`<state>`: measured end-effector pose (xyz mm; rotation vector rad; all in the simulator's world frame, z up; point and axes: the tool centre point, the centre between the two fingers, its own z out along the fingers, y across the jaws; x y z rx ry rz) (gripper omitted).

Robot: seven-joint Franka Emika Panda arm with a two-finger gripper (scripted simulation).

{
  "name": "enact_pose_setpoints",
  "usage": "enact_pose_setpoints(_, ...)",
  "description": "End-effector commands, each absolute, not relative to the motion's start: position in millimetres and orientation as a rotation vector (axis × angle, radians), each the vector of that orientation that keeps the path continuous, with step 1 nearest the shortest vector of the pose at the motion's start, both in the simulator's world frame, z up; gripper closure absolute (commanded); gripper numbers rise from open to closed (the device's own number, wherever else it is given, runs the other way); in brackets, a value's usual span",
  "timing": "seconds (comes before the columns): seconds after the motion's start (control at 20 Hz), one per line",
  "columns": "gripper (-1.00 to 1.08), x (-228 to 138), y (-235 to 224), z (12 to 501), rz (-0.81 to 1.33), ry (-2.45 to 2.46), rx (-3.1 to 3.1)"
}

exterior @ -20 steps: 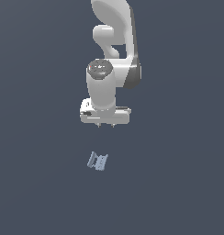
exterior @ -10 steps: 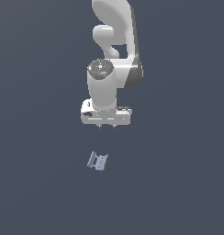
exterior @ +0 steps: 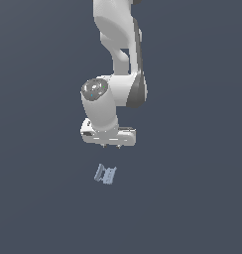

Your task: Pick up the object and move it to a goal position.

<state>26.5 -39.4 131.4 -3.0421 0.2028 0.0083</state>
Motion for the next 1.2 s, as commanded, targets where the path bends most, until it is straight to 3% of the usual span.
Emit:
enact_pose_setpoints(0.0,-0.20,38.5,-48.0,120.2,-0.008,0.266,-3.010)
enact_pose_setpoints(0.55,-0.20,83.1,-90.0,68.8,-0.084,0.533,-2.855)
enact_pose_setpoints(1.15,-0.20,91.5,-101.9,53.6,-0.101,0.599,-2.813)
